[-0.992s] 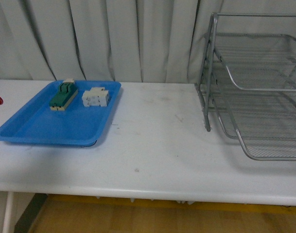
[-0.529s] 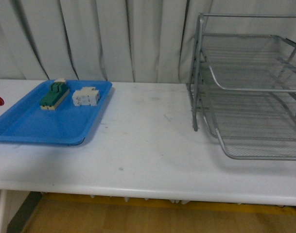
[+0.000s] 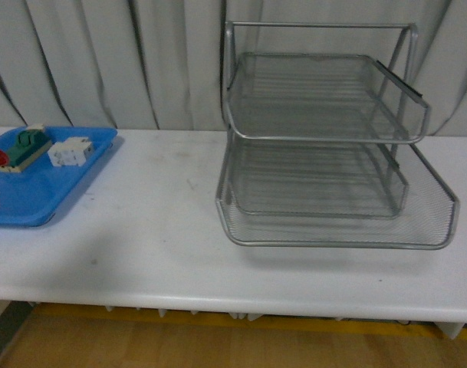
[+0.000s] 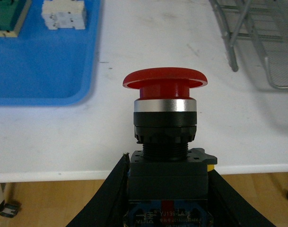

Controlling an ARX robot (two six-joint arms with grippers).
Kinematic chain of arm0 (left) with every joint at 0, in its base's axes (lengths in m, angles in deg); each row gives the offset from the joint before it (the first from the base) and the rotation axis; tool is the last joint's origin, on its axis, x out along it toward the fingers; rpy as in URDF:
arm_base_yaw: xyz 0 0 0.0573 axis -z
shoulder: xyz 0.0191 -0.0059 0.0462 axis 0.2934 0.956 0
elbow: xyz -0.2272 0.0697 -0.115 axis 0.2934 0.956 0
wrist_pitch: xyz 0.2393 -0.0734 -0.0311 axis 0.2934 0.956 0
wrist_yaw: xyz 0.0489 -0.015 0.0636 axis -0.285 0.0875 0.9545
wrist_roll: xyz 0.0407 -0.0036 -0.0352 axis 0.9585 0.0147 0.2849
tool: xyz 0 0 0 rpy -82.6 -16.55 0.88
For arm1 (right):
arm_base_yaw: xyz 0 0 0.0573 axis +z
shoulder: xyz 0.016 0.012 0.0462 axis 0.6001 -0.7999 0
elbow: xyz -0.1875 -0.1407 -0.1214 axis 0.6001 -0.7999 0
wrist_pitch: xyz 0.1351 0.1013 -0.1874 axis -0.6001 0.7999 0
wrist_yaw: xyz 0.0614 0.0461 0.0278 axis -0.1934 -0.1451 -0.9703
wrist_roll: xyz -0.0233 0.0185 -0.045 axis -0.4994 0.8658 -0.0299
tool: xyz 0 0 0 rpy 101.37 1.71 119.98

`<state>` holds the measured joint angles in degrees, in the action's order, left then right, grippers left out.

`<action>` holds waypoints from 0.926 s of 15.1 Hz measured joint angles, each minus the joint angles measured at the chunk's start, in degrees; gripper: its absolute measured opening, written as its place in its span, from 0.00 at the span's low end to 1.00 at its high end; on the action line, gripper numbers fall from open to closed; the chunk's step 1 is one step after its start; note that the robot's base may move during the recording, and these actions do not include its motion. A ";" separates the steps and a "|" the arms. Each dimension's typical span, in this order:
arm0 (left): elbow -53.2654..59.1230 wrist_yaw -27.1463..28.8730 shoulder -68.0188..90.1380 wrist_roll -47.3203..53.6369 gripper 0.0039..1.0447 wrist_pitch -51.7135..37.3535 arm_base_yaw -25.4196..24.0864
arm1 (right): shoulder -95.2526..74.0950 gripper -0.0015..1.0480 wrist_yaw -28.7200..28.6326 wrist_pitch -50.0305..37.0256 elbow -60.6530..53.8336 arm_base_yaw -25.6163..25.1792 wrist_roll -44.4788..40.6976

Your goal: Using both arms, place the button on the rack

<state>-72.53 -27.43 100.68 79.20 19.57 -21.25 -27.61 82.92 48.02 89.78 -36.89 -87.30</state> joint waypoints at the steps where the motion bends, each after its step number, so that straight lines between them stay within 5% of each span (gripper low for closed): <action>1: 0.00 -0.07 0.00 0.00 0.34 -0.39 0.15 | 0.00 0.94 -0.02 -0.02 0.00 0.00 -0.02; 6: 0.04 0.92 0.79 -1.33 0.34 -0.81 3.65 | 0.02 0.94 0.04 0.11 0.00 0.00 0.00; 14: -15.65 3.74 21.24 -3.41 0.34 0.20 31.67 | 0.02 0.94 0.04 -0.07 0.00 0.00 -0.02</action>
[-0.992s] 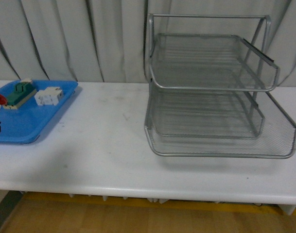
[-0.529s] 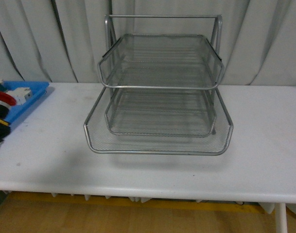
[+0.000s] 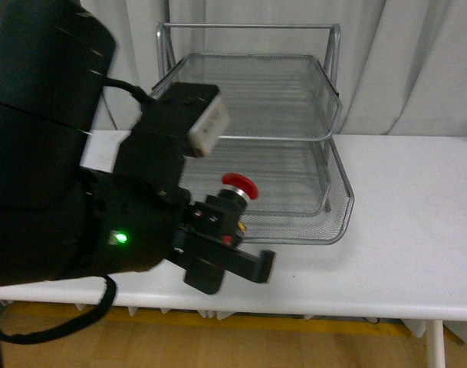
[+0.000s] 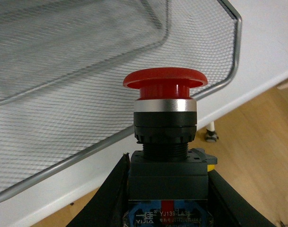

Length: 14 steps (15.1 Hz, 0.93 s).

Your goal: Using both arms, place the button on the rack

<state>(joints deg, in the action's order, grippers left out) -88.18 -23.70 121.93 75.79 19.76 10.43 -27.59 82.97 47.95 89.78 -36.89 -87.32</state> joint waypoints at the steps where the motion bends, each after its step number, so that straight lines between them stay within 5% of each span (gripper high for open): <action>1: -2.62 -0.20 2.99 -0.15 0.34 1.53 0.55 | 0.00 0.94 0.00 0.00 0.00 0.00 0.00; 12: -38.23 3.23 26.93 -4.13 0.34 20.24 -3.30 | 0.00 0.94 0.00 0.00 0.00 0.00 0.02; 13: -39.47 3.19 27.45 -4.85 0.35 20.61 -3.43 | 0.00 0.94 0.00 0.00 0.00 0.00 0.00; 14: -40.35 2.97 27.56 -5.84 0.47 21.00 -3.69 | 0.00 0.94 0.00 0.00 0.00 0.00 0.00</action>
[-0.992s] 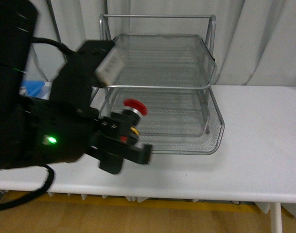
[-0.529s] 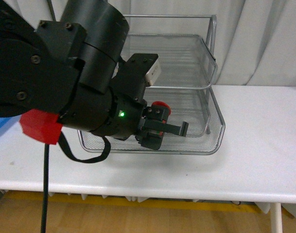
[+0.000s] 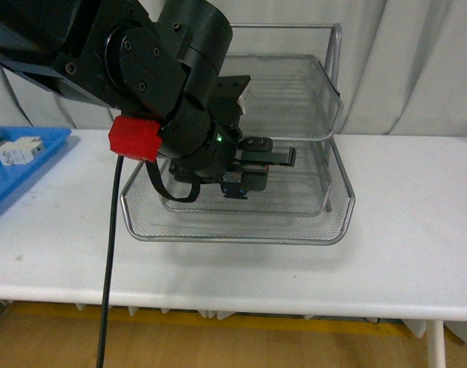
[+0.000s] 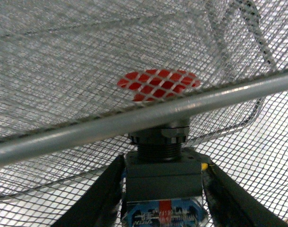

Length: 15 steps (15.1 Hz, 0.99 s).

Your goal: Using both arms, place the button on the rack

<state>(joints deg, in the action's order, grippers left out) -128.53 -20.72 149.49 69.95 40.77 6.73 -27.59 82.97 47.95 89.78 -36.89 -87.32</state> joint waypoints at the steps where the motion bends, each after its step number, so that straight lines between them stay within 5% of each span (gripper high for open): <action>1: 0.00 -1.33 -0.02 -1.25 0.59 -1.20 -0.07 | 0.00 0.94 0.00 0.00 0.00 0.00 0.00; 5: 6.40 -3.48 -5.16 -2.36 0.95 -4.00 1.09 | 0.00 0.94 0.00 0.00 0.00 0.00 0.00; 10: 24.06 -4.92 -25.51 -0.68 0.94 -11.98 1.55 | 0.00 0.94 0.02 0.00 0.00 0.00 0.00; 13: 38.47 -5.44 -43.08 2.78 0.94 -18.12 -3.96 | 0.00 0.94 0.00 0.00 0.00 0.00 0.00; 14: 42.58 -1.16 -46.77 3.82 0.90 -25.49 -4.70 | 0.00 0.94 0.02 0.02 0.00 0.00 0.02; 15: 50.97 10.69 -53.44 5.35 0.76 -37.81 -6.88 | 0.00 0.94 -0.04 -0.04 0.00 0.00 0.00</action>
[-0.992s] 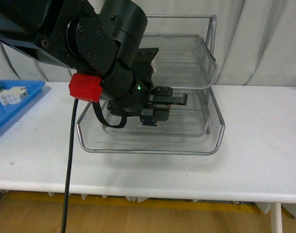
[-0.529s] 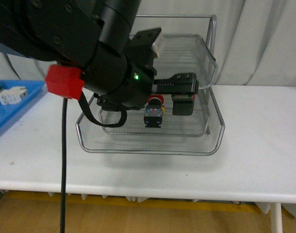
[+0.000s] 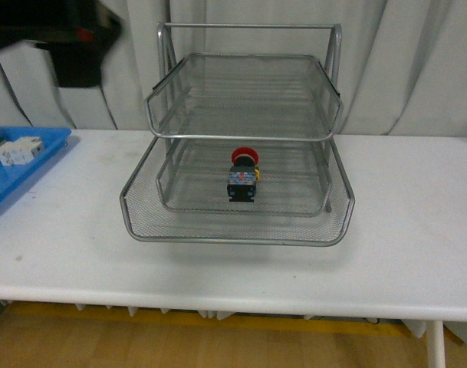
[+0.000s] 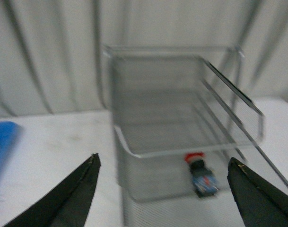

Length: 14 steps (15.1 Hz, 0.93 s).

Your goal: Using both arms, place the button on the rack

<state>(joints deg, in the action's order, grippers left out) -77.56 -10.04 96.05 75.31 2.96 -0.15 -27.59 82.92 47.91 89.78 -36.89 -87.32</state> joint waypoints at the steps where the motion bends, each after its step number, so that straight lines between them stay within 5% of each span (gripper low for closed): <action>1: 3.15 2.40 -3.10 0.57 0.71 -1.81 -1.49 | 0.00 0.94 0.02 0.09 0.00 0.00 0.02; 3: 9.66 2.51 -10.82 0.96 0.59 -1.42 -6.56 | 0.00 0.94 0.04 0.07 0.00 0.00 0.02; 5: 20.06 -4.74 -23.69 1.01 0.36 1.03 -14.88 | 0.00 0.94 0.00 0.04 0.00 0.00 0.00; 8: 28.74 -7.15 -37.38 0.92 0.01 5.55 -16.72 | 0.00 0.94 0.02 0.04 0.00 0.00 0.00; 9: 29.79 -7.15 -37.55 1.22 0.01 2.10 -16.74 | 0.00 0.94 0.00 0.02 0.00 0.00 0.00; 14: 30.36 -7.13 -47.63 1.22 0.01 12.85 -16.85 | 0.00 0.94 0.00 0.04 0.00 0.00 0.00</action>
<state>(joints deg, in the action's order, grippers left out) -47.20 -17.16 48.42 76.53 15.81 -17.00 -27.59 82.92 47.95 89.78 -36.89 -87.32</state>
